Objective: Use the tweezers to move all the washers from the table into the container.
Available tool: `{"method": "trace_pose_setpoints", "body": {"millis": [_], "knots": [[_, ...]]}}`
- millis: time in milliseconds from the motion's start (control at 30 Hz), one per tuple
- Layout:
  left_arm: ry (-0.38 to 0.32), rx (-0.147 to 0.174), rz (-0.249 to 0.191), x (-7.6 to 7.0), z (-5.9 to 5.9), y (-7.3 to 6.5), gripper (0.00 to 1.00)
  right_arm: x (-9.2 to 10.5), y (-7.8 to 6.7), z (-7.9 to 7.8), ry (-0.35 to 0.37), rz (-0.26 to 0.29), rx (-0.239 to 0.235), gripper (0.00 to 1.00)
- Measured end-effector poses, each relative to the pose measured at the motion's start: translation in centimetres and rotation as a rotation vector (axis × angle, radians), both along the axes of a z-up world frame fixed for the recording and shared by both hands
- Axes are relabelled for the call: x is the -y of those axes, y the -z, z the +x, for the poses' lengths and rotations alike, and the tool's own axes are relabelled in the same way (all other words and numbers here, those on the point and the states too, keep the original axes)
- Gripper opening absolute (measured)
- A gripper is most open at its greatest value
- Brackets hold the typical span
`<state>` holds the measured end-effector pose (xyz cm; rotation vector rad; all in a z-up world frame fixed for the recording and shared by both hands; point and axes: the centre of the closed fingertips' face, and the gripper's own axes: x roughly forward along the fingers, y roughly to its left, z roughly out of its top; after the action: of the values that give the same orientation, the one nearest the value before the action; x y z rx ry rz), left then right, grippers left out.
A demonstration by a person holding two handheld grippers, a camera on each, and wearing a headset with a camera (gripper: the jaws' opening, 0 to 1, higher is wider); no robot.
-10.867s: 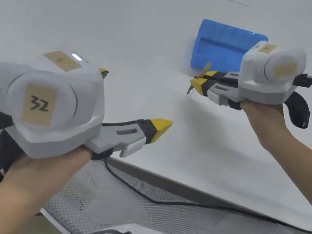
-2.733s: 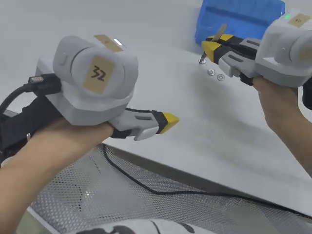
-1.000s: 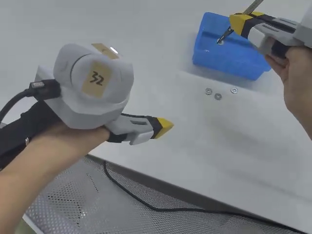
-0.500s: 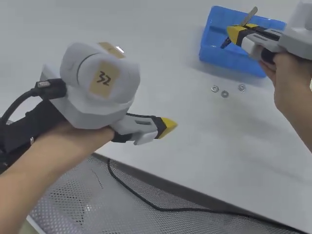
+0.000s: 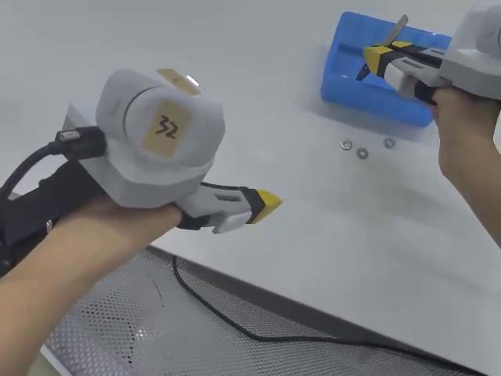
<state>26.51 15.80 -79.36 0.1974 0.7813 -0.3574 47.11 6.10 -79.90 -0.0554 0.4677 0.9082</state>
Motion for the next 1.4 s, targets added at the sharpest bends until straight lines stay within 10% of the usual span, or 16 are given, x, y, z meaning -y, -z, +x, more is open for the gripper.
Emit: {"method": "trace_pose_setpoints", "body": {"millis": [433,767,1400], "knots": [[0.002,0.011,-0.001,0.0,0.0,-0.3,0.99,0.1,-1.0,-0.3,0.013,0.048,-0.036,0.03],[0.016,0.015,-0.003,0.4,0.0,-0.6,0.99,0.4,-5.5,-4.0,-0.032,0.127,0.028,0.03],[0.037,0.007,0.0,1.0,0.2,-0.4,0.99,1.9,-1.2,-8.1,-0.08,0.053,-0.025,0.03]]}}
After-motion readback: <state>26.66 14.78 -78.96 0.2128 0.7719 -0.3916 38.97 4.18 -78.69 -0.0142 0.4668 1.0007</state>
